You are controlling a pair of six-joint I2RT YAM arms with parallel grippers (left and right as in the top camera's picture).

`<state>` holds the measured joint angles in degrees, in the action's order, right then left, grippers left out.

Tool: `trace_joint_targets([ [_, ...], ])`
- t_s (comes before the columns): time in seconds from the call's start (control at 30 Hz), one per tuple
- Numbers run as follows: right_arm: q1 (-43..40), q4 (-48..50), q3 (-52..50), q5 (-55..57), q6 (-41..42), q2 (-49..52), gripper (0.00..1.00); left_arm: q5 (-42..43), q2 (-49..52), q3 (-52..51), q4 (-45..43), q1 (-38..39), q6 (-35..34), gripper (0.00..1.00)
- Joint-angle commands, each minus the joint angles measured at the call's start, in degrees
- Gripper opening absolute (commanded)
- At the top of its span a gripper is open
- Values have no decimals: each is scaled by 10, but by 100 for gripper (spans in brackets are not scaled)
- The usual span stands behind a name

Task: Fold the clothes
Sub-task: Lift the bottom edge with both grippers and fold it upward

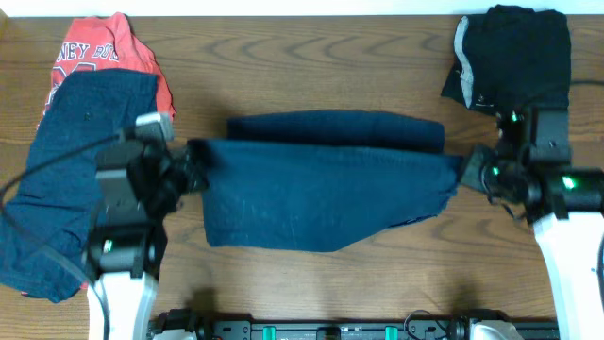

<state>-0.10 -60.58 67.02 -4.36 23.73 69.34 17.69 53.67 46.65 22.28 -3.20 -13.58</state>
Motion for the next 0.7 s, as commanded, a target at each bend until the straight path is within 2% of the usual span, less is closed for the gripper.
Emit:
trace_joint_targets([
  [0.0,-12,34,6,76,7,56,1,-49,73,13,-61,-8,-5,6],
  [0.23,-19,132,6,76,6,181,1,-47,230,13,-237,20,-5,6],
  [0.47,-26,227,6,74,-8,267,1,-47,339,13,-375,47,-5,6],
  [0.67,-24,361,6,58,-32,327,1,-64,402,13,-436,48,-5,6],
])
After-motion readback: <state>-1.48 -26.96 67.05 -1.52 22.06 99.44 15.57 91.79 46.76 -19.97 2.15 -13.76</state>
